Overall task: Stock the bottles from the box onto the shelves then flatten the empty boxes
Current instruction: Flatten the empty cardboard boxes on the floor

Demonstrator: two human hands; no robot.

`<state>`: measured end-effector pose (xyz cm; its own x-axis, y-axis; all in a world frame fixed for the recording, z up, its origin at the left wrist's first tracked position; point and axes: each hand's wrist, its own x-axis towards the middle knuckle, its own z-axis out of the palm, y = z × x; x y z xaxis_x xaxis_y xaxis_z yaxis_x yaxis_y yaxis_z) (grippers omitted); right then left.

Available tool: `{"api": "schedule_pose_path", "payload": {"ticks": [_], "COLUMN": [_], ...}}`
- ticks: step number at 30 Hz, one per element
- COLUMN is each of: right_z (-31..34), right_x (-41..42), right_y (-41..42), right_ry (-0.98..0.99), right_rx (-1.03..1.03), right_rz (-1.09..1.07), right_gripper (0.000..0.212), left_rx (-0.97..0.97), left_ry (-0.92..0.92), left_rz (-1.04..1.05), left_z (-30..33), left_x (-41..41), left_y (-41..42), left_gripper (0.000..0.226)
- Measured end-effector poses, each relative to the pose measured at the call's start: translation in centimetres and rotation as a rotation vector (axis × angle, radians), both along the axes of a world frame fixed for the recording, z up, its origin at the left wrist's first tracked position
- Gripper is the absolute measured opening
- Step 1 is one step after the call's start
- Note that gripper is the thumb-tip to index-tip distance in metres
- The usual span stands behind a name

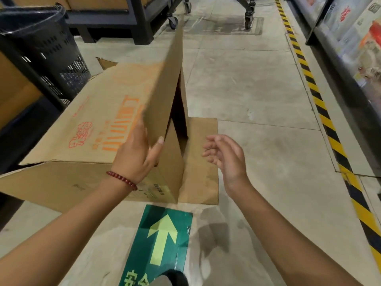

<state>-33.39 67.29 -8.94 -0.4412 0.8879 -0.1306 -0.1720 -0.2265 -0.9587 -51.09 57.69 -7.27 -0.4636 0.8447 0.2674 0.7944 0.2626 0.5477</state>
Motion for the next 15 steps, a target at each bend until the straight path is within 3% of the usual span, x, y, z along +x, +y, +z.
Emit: {"api": "schedule_pose_path", "payload": {"ticks": [3, 5, 7, 9, 11, 13, 15], "right_z": [-2.0, -3.4, -4.5, -5.2, -5.3, -5.3, -5.2], "right_x": [-1.2, -2.0, -3.0, -4.3, -5.7, -7.3, -9.0], "right_y": [-1.6, -2.2, -2.5, -1.9, -0.8, 0.8, 2.5], "right_ry": [-0.102, -0.171, -0.266, -0.383, -0.456, -0.476, -0.478], "right_rx": [-0.012, -0.015, -0.01, 0.039, 0.087, 0.109, 0.134], "right_rz": [0.061, 0.108, 0.141, 0.167, 0.198, 0.243, 0.303], "right_gripper": [0.018, 0.015, 0.011, 0.03, 0.053, 0.07, 0.082], "left_rx": [0.355, 0.475, 0.295, -0.025, -0.251, -0.386, -0.395], "left_ry": [-0.161, 0.022, 0.365, 0.637, 0.556, 0.333, 0.299], "left_rz": [0.191, 0.262, 0.341, 0.269, 0.082, -0.012, 0.002], "left_z": [0.3, 0.9, 1.6, 1.5, 1.1, 0.4, 0.1], "left_x": [-0.7, -1.5, -2.7, -3.4, -3.4, -2.6, -1.9], "left_y": [-0.4, -1.2, -1.7, -1.5, -0.3, 0.0, -0.1], "left_gripper": [0.078, 0.095, 0.097, 0.073, 0.049, 0.058, 0.059]}}
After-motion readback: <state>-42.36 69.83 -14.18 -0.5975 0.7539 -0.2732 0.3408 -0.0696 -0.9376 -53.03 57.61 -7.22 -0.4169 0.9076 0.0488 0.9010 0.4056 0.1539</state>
